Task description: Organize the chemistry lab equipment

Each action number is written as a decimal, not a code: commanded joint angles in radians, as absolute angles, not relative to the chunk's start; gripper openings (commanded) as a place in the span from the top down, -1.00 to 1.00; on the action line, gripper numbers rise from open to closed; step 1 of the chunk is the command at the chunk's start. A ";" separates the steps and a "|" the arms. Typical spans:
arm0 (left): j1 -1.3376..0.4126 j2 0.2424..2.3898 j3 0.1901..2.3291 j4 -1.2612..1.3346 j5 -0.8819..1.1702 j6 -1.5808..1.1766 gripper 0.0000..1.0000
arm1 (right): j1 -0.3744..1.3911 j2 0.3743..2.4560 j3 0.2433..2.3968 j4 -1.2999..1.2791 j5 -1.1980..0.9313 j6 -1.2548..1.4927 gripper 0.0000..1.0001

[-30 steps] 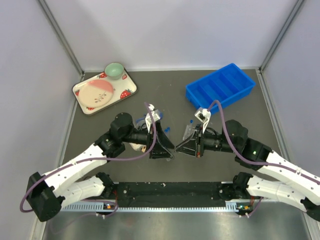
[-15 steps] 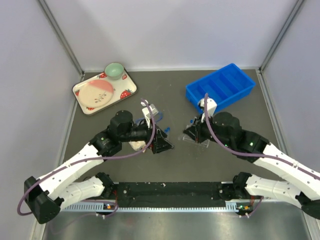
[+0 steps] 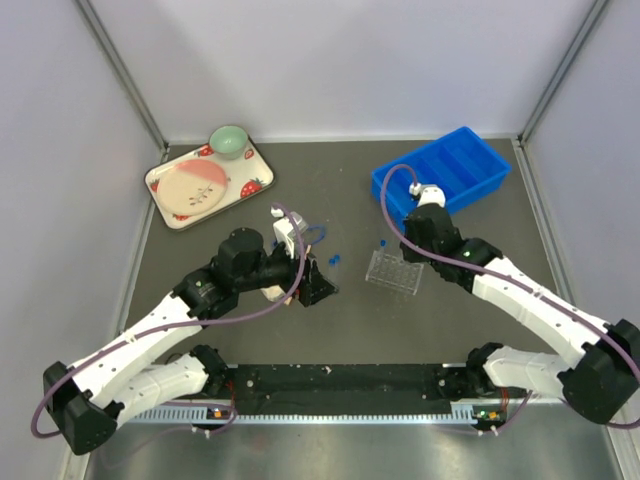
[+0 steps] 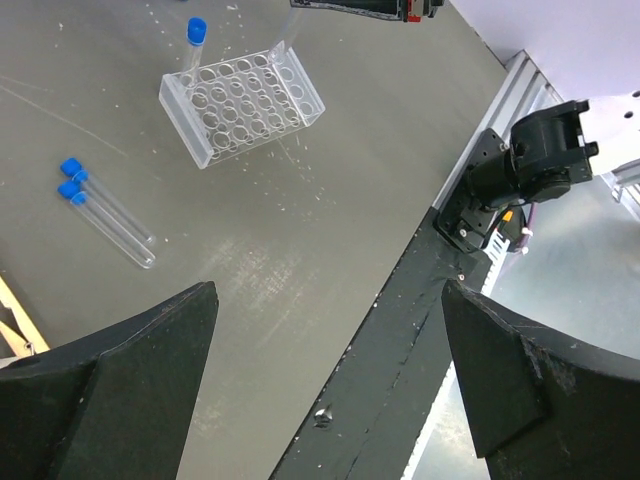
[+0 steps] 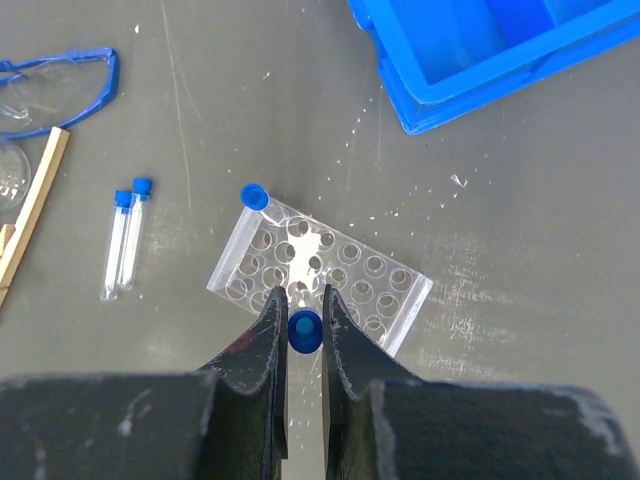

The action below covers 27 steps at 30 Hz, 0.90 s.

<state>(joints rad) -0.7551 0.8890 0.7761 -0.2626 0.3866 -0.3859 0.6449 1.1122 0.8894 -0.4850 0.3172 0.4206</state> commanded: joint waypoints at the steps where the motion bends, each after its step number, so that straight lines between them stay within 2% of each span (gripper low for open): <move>1: -0.755 0.884 0.765 -0.242 0.365 -0.364 -0.98 | 0.643 1.147 0.884 -0.408 0.333 0.417 1.00; 27: -0.753 0.897 0.752 -0.224 0.374 -0.351 -0.98 | 0.641 1.353 0.857 -0.187 0.368 0.376 1.00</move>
<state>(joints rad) -0.7551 0.9035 0.7582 -0.2634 0.3763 -0.3656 0.6449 1.3312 0.8505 -0.2523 0.3622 0.3931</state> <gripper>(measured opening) 0.987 0.078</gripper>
